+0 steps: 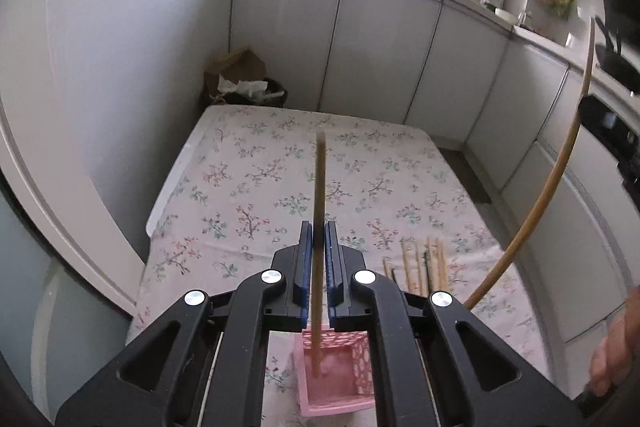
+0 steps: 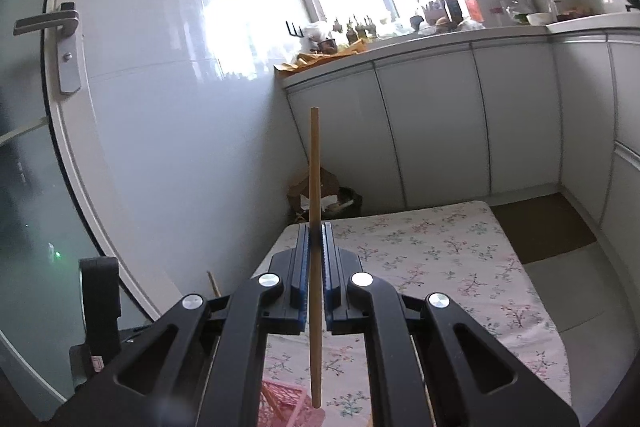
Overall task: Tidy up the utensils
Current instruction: 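Lift both held chopsticks upright and carry them over the pink holder, then lower the chopsticks into the pink holder and open both tools, then move both open tools back down to the remaining chopsticks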
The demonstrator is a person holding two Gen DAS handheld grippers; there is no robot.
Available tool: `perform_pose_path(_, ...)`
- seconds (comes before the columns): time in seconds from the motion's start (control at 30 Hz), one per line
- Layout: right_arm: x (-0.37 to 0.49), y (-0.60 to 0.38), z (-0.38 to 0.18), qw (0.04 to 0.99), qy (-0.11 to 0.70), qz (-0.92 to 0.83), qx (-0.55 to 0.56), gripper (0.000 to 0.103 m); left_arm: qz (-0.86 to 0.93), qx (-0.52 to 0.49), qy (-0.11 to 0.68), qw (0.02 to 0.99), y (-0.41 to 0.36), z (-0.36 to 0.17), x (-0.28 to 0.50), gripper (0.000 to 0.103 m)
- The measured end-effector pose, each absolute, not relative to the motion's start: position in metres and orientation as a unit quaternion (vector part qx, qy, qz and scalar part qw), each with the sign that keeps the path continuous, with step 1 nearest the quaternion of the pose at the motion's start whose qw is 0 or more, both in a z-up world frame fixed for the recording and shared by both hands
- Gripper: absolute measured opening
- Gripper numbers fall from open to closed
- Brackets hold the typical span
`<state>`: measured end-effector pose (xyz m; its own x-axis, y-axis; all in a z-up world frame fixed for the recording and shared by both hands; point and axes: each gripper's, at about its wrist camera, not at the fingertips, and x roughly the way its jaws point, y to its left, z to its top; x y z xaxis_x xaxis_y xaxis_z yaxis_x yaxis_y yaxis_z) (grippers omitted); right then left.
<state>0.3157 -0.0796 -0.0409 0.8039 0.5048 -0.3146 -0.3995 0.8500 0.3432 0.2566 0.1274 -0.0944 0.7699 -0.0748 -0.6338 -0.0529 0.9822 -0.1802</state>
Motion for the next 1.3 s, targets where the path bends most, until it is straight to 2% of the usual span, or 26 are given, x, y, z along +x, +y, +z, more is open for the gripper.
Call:
perform_pose_path(0.17,0.315,-0.065,-0.046,0.929,0.211,0.272,0.139,0.006,-0.011,-0.134,0.321,0.938,0.142,-0.078,0.245,0.016)
perform_pose_path(0.3,0.312,-0.040,-0.057,0.926,0.218,0.286,0.114,0.006,-0.003,-0.167,0.292,0.942,0.154,-0.059,0.232,0.029)
perform_pose_path(0.4,0.318,-0.021,-0.070,0.921,0.241,0.293,0.091,0.006,0.011,-0.193,0.272,0.943,0.165,-0.048,0.221,0.040)
perform_pose_path(0.6,0.326,0.007,-0.104,0.897,0.320,0.301,0.044,0.009,0.029,-0.214,0.259,0.941,0.172,-0.035,0.206,0.051)
perform_pose_path(0.7,0.325,0.007,-0.105,0.895,0.328,0.300,0.044,0.013,0.028,-0.223,0.254,0.941,0.169,-0.027,0.198,0.054)
perform_pose_path(0.77,0.326,-0.006,-0.097,0.898,0.318,0.298,0.065,0.024,0.019,-0.227,0.247,0.942,0.164,-0.022,0.195,0.055)
perform_pose_path(0.83,0.327,-0.022,-0.088,0.900,0.312,0.291,0.086,0.030,0.007,-0.216,0.243,0.946,0.152,-0.016,0.192,0.058)
perform_pose_path(1.03,0.339,-0.110,-0.067,0.906,0.319,0.223,0.168,0.033,-0.057,-0.136,0.273,0.951,0.086,-0.019,0.195,0.060)
perform_pose_path(1.3,0.364,-0.207,-0.104,0.880,0.412,0.101,0.214,0.035,-0.121,-0.016,0.374,0.920,-0.021,-0.071,0.222,0.059)
